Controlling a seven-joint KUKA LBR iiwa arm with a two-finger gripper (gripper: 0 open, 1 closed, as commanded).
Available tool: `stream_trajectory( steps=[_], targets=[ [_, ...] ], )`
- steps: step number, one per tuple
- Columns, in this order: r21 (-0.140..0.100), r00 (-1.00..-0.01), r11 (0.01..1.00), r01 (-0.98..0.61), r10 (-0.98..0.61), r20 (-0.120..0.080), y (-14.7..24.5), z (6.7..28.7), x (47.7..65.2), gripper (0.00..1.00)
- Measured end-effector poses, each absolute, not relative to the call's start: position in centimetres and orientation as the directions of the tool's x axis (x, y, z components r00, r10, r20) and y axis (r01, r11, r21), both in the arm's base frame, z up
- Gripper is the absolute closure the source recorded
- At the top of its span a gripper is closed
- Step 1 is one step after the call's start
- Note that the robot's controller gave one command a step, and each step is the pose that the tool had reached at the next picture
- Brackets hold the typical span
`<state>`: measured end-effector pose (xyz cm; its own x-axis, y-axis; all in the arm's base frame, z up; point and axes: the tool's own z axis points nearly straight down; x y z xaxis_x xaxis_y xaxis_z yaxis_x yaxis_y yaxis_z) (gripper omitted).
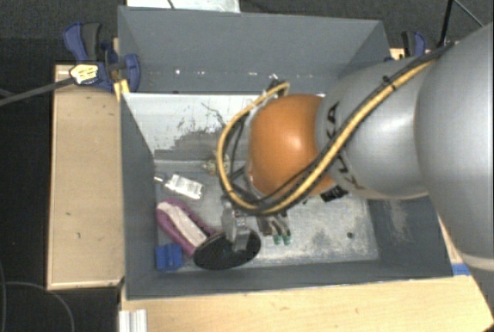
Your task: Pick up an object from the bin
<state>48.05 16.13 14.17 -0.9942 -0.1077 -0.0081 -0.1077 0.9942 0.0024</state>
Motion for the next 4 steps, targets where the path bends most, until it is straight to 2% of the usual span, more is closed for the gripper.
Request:
stream_trajectory(
  steps=[1,2,3,4],
  targets=[
    [0.001,-0.994,0.994,-0.107,-0.107,-0.002,16.1,13.8,47.9,0.0],
    [0.0,-0.991,0.991,-0.135,-0.135,0.011,14.2,6.8,49.4,0.0],
    [0.0,-0.991,0.991,-0.133,-0.133,0.003,14.2,7.1,49.6,1.0],
    [0.002,-0.991,0.991,-0.132,-0.132,-0.01,14.4,17.9,51.0,1.0]
  ],
)
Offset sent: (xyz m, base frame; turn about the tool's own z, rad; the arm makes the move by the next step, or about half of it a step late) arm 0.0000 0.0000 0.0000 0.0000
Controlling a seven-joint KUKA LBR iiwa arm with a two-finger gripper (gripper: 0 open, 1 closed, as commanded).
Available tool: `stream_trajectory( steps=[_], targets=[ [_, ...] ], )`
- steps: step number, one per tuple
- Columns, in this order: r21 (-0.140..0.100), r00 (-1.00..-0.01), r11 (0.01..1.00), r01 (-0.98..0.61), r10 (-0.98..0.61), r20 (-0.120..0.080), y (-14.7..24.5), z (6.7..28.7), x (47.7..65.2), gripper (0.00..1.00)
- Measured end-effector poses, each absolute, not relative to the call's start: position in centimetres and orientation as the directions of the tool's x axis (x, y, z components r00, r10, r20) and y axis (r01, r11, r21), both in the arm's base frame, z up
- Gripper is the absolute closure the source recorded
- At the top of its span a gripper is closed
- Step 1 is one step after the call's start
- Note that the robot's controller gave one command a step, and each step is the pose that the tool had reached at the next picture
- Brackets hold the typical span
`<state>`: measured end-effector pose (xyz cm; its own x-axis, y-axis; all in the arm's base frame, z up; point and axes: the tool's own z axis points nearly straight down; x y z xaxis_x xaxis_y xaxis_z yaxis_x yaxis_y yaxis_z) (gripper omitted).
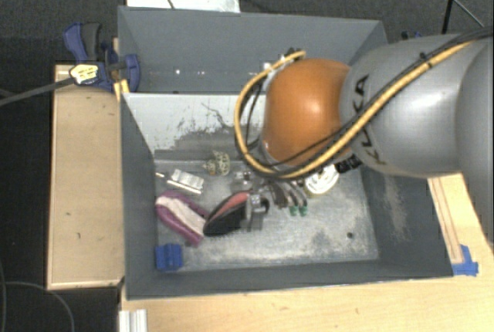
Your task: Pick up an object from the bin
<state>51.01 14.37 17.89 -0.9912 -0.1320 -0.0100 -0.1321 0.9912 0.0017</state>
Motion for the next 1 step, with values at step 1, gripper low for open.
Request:
stream_trajectory(
  steps=[1],
  targets=[
    [0.001,-0.98,0.98,-0.2,-0.2,-0.011,14.24,27.05,51.3,1.0]
  ],
)
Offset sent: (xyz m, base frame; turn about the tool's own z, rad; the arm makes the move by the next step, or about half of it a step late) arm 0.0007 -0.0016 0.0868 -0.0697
